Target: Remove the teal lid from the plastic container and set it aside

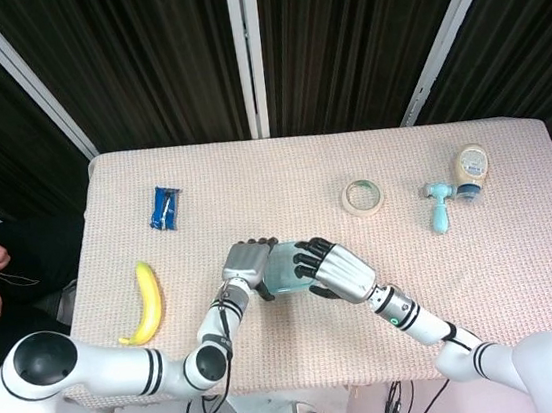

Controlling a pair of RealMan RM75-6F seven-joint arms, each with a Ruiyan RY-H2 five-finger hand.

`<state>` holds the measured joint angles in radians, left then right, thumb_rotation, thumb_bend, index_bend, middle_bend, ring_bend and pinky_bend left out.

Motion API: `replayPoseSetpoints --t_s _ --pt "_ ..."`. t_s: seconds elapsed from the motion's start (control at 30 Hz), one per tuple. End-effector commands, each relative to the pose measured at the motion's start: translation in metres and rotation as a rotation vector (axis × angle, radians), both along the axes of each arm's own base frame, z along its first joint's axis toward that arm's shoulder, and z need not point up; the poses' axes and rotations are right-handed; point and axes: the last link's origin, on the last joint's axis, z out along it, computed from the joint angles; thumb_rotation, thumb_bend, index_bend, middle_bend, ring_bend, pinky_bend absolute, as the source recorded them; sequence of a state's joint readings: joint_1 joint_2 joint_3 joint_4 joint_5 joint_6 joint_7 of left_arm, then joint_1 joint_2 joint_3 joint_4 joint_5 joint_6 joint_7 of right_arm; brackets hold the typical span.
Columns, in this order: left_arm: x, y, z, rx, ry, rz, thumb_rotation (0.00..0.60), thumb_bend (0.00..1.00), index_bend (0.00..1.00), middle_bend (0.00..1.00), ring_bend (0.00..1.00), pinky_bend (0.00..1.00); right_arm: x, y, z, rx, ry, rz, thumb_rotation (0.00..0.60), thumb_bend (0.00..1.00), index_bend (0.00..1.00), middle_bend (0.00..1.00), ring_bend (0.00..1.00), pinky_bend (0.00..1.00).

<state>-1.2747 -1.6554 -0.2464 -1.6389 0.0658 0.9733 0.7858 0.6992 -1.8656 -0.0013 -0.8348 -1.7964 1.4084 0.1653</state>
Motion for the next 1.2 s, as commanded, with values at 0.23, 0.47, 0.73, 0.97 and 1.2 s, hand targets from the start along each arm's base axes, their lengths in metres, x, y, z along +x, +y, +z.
replayPoseSetpoints --t_s 0.23,0.47,0.73,0.97,1.2 --pt "0.001 -0.002 0.005 -0.011 -0.020 -0.001 0.600 0.00 0.20 0.29 0.20 0.20 0.005 0.001 -0.004 -0.033 -0.032 0.033 0.600 0.52 0.54 0.41 0.26 0.38" --pt "0.001 -0.003 0.012 -0.004 -0.044 -0.008 0.600 0.00 0.03 0.12 0.02 0.07 0.006 0.006 -0.011 -0.029 -0.033 0.042 0.600 0.52 0.58 0.41 0.27 0.38" --pt "-0.007 -0.004 0.025 0.044 -0.032 -0.028 0.600 0.00 0.00 0.03 0.00 0.00 0.010 0.009 -0.016 -0.044 -0.080 0.045 0.600 0.52 0.75 0.44 0.27 0.38" --pt "-0.021 -0.004 0.037 0.091 -0.007 -0.056 0.600 0.00 0.00 0.03 0.00 0.00 0.013 0.006 -0.011 -0.108 -0.147 0.039 0.600 0.52 0.81 0.45 0.27 0.38" --pt "-0.036 0.001 0.052 0.143 0.002 -0.066 0.600 0.00 0.00 0.02 0.00 0.00 0.015 -0.004 0.002 -0.196 -0.187 0.043 0.600 0.52 0.82 0.45 0.27 0.37"
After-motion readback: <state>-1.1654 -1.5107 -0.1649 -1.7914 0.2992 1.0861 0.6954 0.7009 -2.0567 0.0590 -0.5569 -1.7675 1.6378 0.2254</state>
